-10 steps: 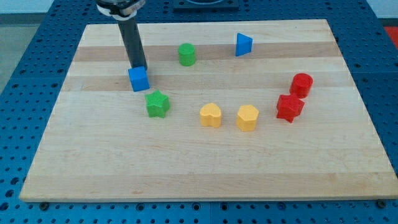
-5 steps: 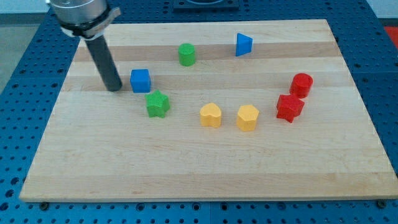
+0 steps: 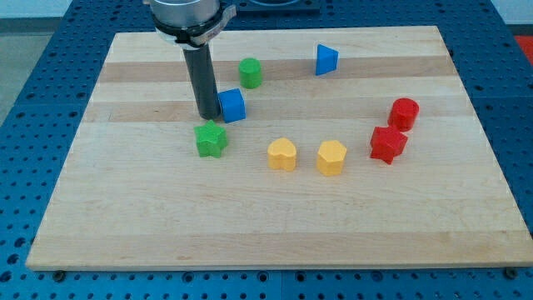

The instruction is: Slide the blue cube towards center

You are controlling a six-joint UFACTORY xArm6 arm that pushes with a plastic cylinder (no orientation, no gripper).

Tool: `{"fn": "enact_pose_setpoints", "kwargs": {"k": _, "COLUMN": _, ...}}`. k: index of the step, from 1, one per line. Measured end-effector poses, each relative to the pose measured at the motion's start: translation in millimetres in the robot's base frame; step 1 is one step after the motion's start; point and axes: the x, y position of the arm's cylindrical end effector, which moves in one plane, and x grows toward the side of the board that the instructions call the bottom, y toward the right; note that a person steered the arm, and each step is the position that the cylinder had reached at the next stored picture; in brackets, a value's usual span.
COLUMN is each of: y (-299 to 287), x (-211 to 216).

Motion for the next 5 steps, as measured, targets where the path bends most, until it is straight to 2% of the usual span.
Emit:
{"fn": "enact_pose_setpoints", "kwargs": {"k": 2, "y": -16.6, "x": 38.9}}
{"fn": "enact_pose_setpoints", "kwargs": {"k": 5, "y": -4.7, "x": 62.3}}
